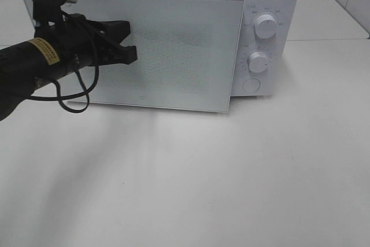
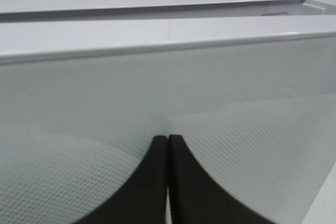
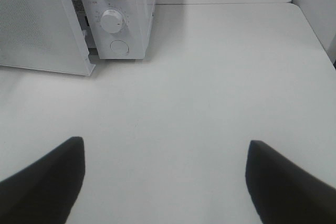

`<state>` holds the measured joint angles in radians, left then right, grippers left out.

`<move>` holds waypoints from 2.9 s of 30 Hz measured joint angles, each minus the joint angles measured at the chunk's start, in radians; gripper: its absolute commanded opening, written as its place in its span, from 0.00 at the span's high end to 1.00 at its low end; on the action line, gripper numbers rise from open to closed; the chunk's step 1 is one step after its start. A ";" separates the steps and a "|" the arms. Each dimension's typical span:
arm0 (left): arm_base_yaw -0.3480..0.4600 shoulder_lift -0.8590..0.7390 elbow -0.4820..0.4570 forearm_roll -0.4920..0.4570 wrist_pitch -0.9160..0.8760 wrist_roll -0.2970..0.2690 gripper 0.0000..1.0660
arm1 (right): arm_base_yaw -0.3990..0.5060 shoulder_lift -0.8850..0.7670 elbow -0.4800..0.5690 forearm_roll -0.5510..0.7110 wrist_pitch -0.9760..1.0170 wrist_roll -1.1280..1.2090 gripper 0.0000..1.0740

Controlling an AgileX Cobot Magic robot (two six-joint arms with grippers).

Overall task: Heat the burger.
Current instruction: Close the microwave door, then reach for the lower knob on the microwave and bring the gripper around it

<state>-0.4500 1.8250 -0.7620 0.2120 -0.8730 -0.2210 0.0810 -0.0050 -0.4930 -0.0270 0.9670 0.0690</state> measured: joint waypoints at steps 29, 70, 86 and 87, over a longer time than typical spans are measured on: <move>-0.158 0.234 -0.352 -0.038 0.109 0.028 1.00 | 0.000 0.000 0.000 0.000 0.000 0.000 0.31; -0.349 0.046 -0.430 -0.153 1.043 0.043 0.04 | 0.000 0.000 0.000 0.000 0.000 0.000 0.31; -0.349 -0.085 -0.434 -0.135 1.750 0.053 0.04 | 0.000 0.000 0.000 0.000 0.000 0.000 0.31; -0.349 -0.085 -0.434 -0.135 1.750 0.053 0.04 | 0.000 0.000 0.000 0.000 0.000 0.000 0.31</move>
<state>-0.7990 1.7400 -1.1960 0.0770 0.8770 -0.1680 0.0810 -0.0050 -0.4930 -0.0270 0.9670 0.0690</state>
